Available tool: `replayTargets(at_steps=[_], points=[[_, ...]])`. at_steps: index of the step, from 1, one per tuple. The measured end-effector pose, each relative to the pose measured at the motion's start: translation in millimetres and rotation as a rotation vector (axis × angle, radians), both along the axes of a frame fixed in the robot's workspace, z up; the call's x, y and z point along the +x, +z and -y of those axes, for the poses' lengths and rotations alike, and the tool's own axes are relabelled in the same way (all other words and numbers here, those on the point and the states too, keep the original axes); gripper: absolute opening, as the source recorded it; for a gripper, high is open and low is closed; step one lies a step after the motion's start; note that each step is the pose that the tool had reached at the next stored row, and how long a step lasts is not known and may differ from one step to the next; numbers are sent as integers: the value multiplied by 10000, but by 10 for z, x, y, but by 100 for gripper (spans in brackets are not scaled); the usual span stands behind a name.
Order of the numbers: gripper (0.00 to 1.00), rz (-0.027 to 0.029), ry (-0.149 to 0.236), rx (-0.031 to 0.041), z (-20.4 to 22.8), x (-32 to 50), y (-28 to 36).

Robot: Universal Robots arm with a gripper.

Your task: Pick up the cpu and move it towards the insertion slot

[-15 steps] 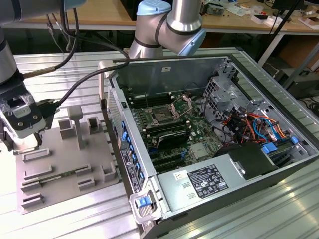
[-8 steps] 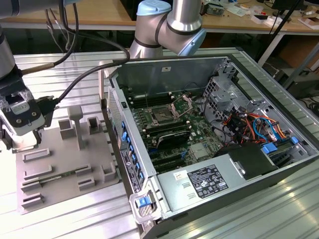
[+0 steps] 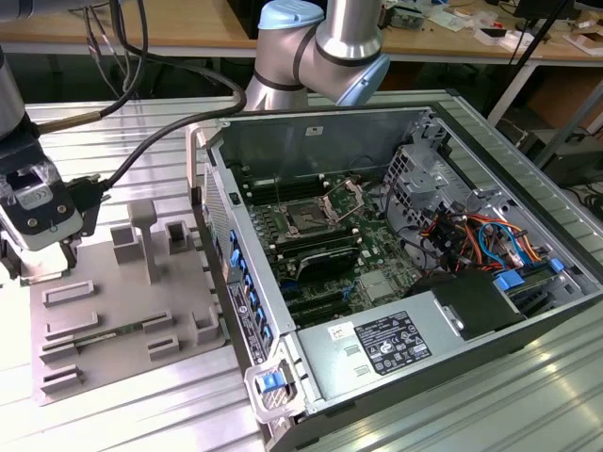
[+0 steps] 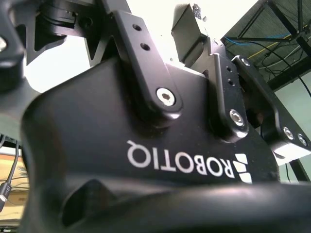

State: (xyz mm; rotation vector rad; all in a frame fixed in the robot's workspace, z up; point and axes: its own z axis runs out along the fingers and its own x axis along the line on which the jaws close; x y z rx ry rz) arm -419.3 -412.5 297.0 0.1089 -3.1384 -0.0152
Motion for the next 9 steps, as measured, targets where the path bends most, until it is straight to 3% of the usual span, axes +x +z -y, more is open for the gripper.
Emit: replayTargets(at_steps=[9], points=[[53,0,0,0,0,0,64]])
